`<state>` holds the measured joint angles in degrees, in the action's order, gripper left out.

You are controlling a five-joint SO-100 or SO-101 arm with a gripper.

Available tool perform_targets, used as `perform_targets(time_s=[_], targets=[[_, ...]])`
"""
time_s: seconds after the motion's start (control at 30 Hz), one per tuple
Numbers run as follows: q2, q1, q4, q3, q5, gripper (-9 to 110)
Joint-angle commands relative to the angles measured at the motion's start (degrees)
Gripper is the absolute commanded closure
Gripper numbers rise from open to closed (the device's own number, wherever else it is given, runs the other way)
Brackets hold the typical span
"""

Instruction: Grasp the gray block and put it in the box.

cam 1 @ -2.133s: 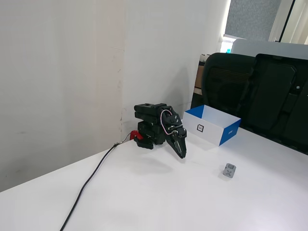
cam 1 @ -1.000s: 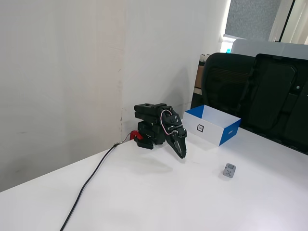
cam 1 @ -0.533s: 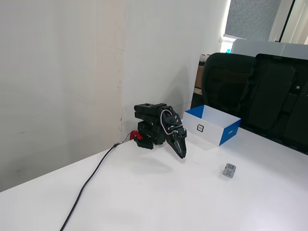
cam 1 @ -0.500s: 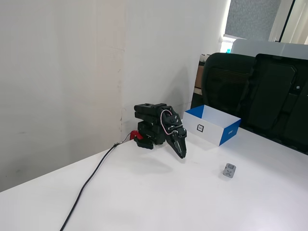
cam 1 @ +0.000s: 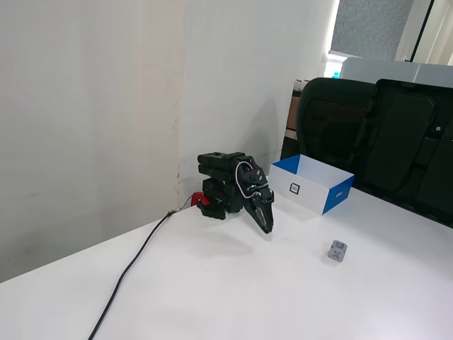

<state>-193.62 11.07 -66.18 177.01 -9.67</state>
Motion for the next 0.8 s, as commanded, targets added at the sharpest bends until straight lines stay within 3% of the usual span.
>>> perform_targets(time_s=[0.0, 0.4, 0.77], targets=[[-0.9, -0.4, 0.1, 0.9, -0.4, 101], [2.3, -2.3, 0.1, -5.2, -0.2, 101], [38.5, 0.2, 4.1, -36.3, 2.2, 101]])
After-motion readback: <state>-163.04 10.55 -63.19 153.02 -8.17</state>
